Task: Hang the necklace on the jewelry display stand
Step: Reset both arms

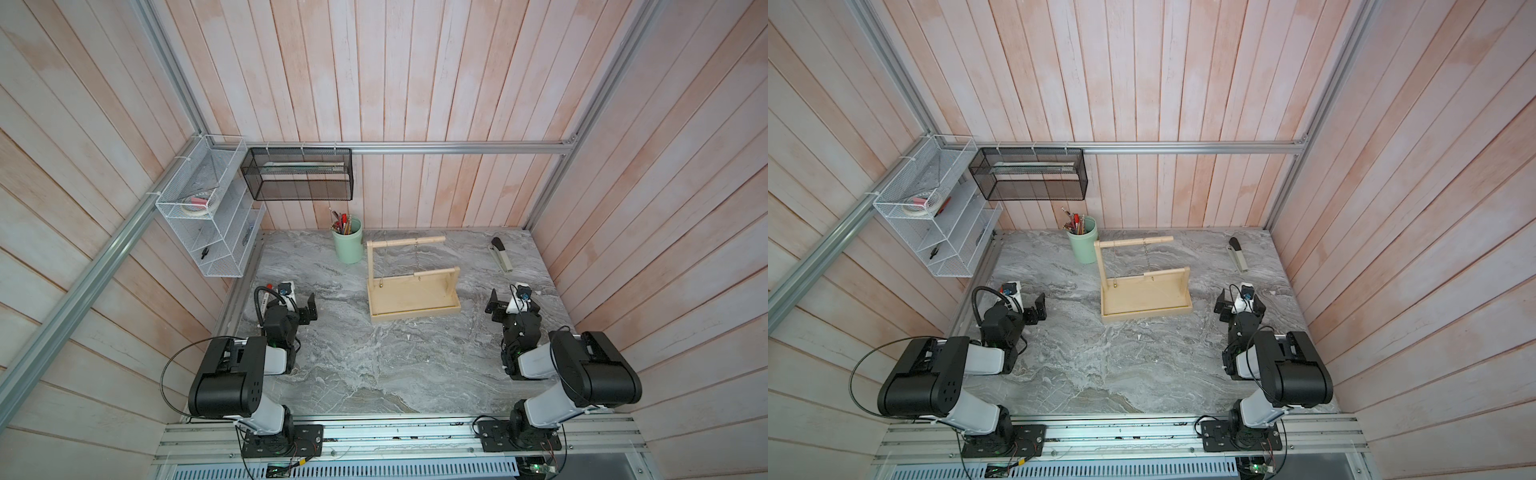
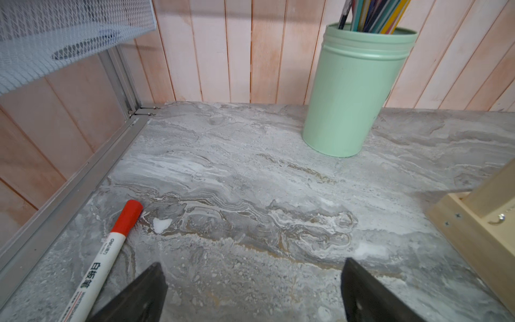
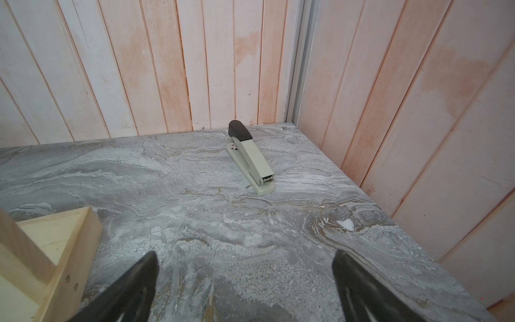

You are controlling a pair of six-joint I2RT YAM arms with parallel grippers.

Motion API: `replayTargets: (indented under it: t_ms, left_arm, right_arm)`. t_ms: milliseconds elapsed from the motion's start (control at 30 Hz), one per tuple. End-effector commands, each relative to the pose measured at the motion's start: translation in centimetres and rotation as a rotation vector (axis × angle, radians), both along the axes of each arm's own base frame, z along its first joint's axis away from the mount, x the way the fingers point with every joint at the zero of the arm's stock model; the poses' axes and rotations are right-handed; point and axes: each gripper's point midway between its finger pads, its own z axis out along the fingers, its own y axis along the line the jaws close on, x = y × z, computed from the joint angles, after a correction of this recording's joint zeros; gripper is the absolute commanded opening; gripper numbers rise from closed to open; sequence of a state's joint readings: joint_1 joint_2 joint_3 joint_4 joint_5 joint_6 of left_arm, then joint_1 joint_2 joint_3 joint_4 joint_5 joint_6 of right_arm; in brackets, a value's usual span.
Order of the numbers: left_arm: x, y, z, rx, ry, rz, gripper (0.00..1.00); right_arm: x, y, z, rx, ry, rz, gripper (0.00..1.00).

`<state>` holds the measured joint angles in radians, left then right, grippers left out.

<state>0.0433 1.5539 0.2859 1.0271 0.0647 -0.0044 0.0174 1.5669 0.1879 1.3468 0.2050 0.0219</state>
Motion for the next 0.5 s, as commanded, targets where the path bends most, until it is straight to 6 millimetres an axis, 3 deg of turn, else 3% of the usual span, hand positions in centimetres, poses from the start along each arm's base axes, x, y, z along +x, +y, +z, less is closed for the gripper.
replayTargets:
  t_ms: [0,467]
  left_arm:
    - [0.45,-0.57,2.56,-0.006,-0.105,-0.036,1.00]
    - [0.31,-0.59,2.75,0.001,-0.123,-0.034,1.00]
  right_arm:
    - [0.30,0.37,0.96,0.001,-0.034,0.023,0.98]
    - [0.29,0.38,0.99,0.001,-0.036,0.025,0.98]
